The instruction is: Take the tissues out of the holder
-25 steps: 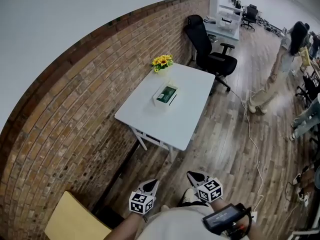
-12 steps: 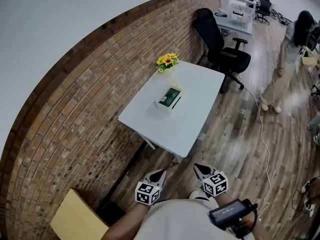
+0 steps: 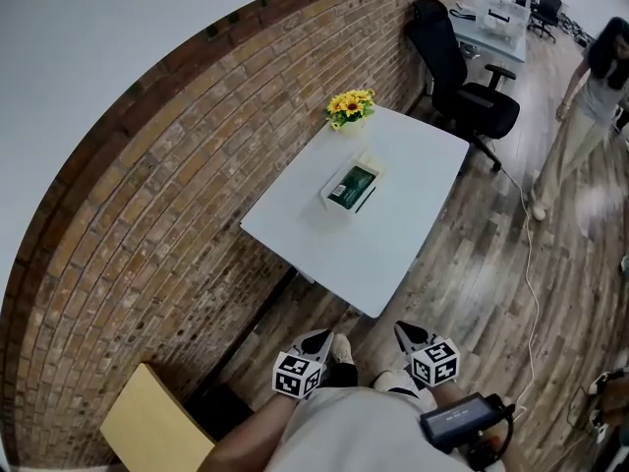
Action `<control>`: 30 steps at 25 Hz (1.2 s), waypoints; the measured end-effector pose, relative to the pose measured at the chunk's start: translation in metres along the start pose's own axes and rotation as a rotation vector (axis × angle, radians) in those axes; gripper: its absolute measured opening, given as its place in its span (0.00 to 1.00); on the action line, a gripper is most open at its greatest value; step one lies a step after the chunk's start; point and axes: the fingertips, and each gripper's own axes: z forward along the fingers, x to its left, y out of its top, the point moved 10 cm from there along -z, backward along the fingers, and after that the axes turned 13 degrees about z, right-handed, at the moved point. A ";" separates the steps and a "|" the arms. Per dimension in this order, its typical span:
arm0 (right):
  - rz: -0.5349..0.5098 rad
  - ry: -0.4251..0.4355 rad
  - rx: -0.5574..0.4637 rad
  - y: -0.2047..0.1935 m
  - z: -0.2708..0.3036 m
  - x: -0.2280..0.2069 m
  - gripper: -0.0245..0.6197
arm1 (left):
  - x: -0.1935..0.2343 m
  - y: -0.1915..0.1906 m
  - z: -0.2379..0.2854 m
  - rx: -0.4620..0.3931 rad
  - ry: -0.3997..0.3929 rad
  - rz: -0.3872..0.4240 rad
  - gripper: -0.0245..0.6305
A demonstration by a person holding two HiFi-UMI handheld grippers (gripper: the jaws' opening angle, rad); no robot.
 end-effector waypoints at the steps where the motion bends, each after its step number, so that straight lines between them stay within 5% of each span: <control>1: 0.001 -0.007 -0.001 0.005 0.007 -0.001 0.05 | 0.008 0.002 0.007 -0.002 -0.010 0.000 0.05; 11: -0.002 -0.116 -0.038 0.065 0.061 -0.001 0.05 | 0.085 0.047 0.066 -0.070 -0.130 0.045 0.05; 20: -0.015 -0.147 -0.023 0.080 0.091 0.007 0.05 | 0.119 0.048 0.086 -0.045 -0.207 0.032 0.05; 30: -0.010 -0.091 -0.015 0.117 0.114 -0.034 0.05 | 0.132 0.082 0.121 -0.016 -0.152 0.032 0.05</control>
